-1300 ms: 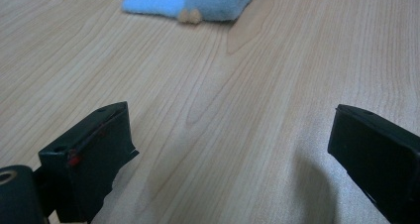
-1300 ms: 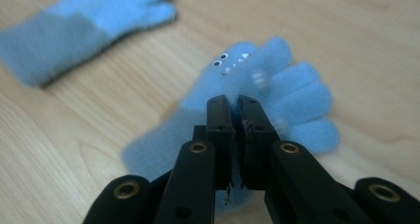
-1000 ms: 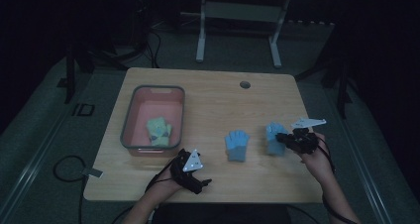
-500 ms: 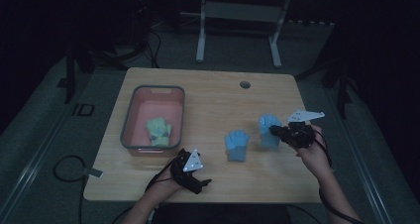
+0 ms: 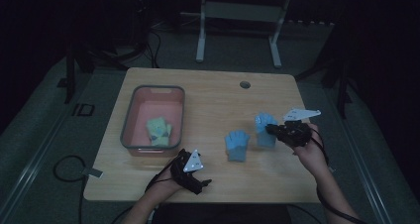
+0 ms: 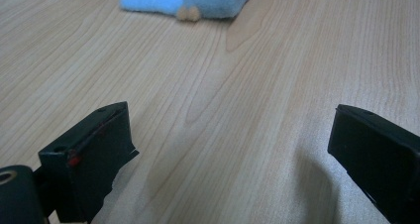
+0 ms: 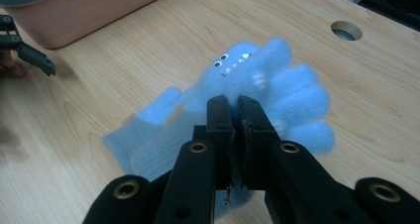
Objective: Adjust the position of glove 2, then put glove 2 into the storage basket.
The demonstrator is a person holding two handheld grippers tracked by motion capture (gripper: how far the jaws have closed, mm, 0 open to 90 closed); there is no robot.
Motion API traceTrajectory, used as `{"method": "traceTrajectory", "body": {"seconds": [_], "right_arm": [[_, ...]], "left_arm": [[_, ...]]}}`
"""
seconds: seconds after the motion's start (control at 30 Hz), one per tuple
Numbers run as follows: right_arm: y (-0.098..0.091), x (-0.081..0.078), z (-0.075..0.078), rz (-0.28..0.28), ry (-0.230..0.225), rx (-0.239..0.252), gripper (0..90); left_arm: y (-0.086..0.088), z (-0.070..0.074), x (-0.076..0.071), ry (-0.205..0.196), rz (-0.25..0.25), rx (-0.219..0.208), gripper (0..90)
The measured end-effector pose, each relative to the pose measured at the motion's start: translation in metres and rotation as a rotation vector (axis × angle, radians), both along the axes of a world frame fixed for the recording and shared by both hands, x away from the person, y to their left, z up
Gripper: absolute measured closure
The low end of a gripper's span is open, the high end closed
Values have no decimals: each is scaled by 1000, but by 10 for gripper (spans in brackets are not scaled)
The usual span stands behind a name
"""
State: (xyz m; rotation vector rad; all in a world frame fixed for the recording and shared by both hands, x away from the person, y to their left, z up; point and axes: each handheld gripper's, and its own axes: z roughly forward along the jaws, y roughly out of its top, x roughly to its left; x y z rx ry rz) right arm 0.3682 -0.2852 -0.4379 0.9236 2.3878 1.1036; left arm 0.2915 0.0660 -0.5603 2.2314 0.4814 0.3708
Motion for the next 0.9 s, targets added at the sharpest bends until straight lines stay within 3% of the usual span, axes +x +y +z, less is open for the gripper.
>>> {"method": "traceTrajectory", "body": {"seconds": [0.5,0.9], "right_arm": [[23,2,-2,47,16,-1,851],[56,1,2,97,13,21,850]], "left_arm": [[0,0,0,0,-1,2,33],[2,0,0,2,-5,-6,33]]}}
